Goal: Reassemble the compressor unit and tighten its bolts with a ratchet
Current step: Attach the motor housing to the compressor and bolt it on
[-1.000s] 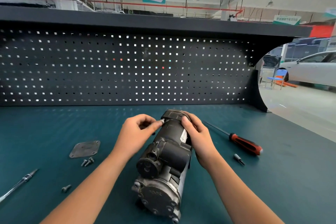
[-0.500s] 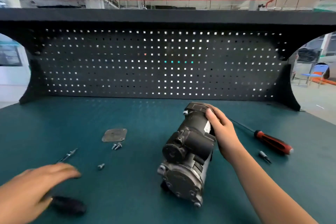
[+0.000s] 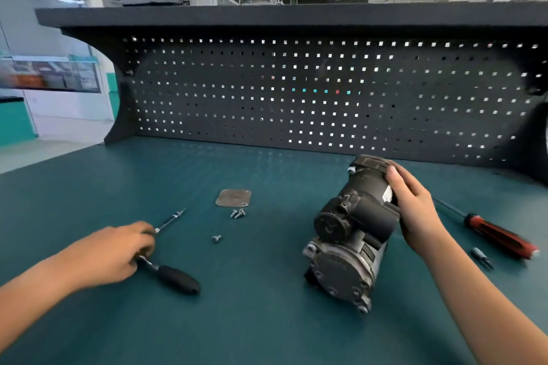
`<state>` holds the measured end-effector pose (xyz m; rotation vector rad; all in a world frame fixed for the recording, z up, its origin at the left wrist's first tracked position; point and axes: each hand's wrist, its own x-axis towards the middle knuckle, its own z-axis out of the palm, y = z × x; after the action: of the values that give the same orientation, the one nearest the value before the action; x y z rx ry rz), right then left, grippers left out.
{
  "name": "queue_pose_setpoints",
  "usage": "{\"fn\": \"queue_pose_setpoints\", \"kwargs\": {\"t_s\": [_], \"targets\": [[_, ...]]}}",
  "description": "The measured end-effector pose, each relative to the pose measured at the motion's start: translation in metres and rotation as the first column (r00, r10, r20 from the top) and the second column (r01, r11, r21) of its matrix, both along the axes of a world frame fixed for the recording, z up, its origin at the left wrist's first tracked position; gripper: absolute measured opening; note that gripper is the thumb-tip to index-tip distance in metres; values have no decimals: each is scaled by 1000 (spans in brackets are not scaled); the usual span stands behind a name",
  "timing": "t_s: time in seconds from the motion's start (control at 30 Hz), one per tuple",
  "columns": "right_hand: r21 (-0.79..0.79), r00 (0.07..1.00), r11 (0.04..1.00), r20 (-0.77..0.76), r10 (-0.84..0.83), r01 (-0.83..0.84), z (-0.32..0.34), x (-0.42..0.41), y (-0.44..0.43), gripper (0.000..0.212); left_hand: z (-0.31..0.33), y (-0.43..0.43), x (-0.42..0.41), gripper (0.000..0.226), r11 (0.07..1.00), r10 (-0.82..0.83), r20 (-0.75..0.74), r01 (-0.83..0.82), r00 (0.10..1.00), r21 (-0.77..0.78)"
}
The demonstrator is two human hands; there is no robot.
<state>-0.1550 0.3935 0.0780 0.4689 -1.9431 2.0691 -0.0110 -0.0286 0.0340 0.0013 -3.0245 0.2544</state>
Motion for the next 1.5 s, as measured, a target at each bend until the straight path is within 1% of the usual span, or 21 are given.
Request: {"fn": "queue_pose_setpoints", "kwargs": {"t_s": [0.03,0.07,0.13,0.2,0.23,0.27,0.3,0.33,0.37,0.4,0.43,0.47,0.57,0.6,0.67,0.7,0.87,0.97,1.17,1.33,1.5], "targets": [[6,1000,1000,-6,-2,2,0,1,0,21,2,4,-6,16,999,35,-20,-36,999,-14],[9,1000,1000,-11,-6,6,1,1,1,21,2,4,-11,14,997,78,-42,-78,996,-18],[10,1000,1000,-13,-9,9,1,1,1,17,-6,-5,-17,30,985,174,-156,-169,972,45],[3,1000,1000,-4,-3,3,1,2,1,13,-13,-17,-20,46,952,259,-315,-186,913,242],[-3,1000,1000,2,1,-1,2,1,0,12,-14,-19,-18,47,913,313,-366,-171,876,371],[-5,1000,1000,4,0,0,2,1,-1,12,-9,-15,-15,42,820,384,-406,-104,829,563],[-7,1000,1000,0,-4,4,1,1,-2,12,0,-5,-11,31,608,461,-370,17,806,794],[-10,1000,1000,-7,-6,6,1,1,-2,12,10,3,-10,22,266,508,-277,158,815,951],[-14,1000,1000,-11,-6,6,1,1,-2,12,21,16,-12,17,-137,498,-133,229,857,964],[-19,1000,1000,-10,-7,7,1,0,-2,12,34,35,-12,17,-421,435,-30,233,900,876],[-20,1000,1000,-4,-6,6,1,0,-2,13,47,55,-11,14,-572,339,2,204,941,795],[-20,1000,1000,4,0,0,0,0,-1,16,57,78,-10,11,-646,256,10,163,967,746],[-15,1000,1000,11,11,-11,0,0,0,23,71,148,-9,45,-694,32,-7,27,999,720],[-14,1000,1000,7,9,-9,1,0,0,22,72,168,-10,41,-694,-25,-8,-12,1000,720],[-9,1000,1000,2,9,-9,1,-1,0,20,74,200,-14,14,-700,-77,-5,-50,997,712],[-9,1000,1000,5,9,-9,0,-1,0,21,72,211,-17,12,-688,-60,-3,-39,998,725],[-26,1000,999,12,19,-18,-1,-2,0,21,60,223,-21,34,-499,97,-81,118,992,859],[-38,1000,999,6,24,-24,-2,-3,0,21,59,223,-20,41,-428,128,-81,129,988,895],[-42,1000,999,-8,29,-29,-2,-5,0,22,58,231,-22,39,-334,112,-83,116,990,935],[-51,999,998,14,36,-35,-3,-6,1,27,56,235,-21,38,-332,108,-76,108,991,937],[-50,999,998,9,37,-37,-3,-6,0,25,55,238,-20,36,-399,110,-39,80,993,914]]}}
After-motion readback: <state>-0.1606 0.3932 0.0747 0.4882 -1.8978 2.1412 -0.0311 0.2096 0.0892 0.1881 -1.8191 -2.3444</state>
